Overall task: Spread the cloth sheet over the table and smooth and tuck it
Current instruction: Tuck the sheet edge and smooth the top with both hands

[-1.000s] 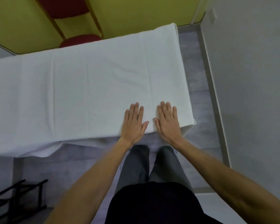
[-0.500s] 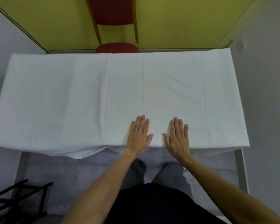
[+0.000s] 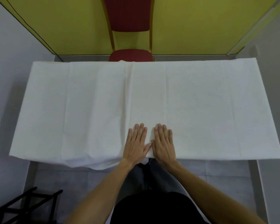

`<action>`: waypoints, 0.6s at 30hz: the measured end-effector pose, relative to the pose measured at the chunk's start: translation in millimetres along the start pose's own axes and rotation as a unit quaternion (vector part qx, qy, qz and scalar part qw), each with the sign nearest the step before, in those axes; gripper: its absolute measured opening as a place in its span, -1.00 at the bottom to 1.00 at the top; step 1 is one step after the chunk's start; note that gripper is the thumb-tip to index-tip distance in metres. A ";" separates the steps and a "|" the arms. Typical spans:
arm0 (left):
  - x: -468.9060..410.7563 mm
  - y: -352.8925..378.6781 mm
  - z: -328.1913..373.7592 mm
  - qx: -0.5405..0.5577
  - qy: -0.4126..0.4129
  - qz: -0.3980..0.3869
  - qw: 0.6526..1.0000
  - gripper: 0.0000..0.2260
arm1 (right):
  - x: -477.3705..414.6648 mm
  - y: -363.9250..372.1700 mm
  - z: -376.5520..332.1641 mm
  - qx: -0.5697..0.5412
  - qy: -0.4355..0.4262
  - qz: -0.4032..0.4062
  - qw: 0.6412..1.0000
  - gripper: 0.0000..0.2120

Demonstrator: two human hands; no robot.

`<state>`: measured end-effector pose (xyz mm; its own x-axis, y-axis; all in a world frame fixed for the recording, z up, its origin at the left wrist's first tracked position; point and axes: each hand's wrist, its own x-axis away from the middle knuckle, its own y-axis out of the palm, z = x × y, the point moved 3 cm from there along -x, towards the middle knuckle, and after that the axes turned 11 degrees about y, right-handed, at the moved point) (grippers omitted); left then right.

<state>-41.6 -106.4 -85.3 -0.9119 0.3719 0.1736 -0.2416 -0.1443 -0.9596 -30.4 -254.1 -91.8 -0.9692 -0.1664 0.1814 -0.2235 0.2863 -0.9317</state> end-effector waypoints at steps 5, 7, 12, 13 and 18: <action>9.1 -2.6 -16.0 0.011 -0.036 -0.003 0.999 -0.34 | -1.7 4.8 -7.7 0.016 0.031 -0.003 0.999 -0.41; 17.5 -3.9 -28.9 0.004 -0.023 -0.001 1.000 -0.32 | 0.3 4.9 -7.4 0.039 0.033 -0.004 0.999 -0.32; 36.8 -9.2 -62.3 0.005 0.027 -0.001 1.000 -0.29 | -0.2 6.0 -9.1 0.060 0.039 -0.004 0.997 -0.25; 40.9 -9.7 -69.2 0.004 0.032 -0.001 0.999 -0.28 | 0.5 7.6 -8.1 0.068 0.042 -0.002 0.997 -0.25; 54.4 -13.3 -91.6 0.034 0.066 0.018 0.997 -0.28 | -1.2 9.7 -11.1 0.093 0.050 -0.015 0.994 -0.25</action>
<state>-57.6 -0.3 -83.3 -0.8700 0.4818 0.1046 -0.2360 -0.2205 -0.9464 -32.5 -240.7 -97.5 -0.9697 -0.0742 0.2326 -0.2394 0.1016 -0.9656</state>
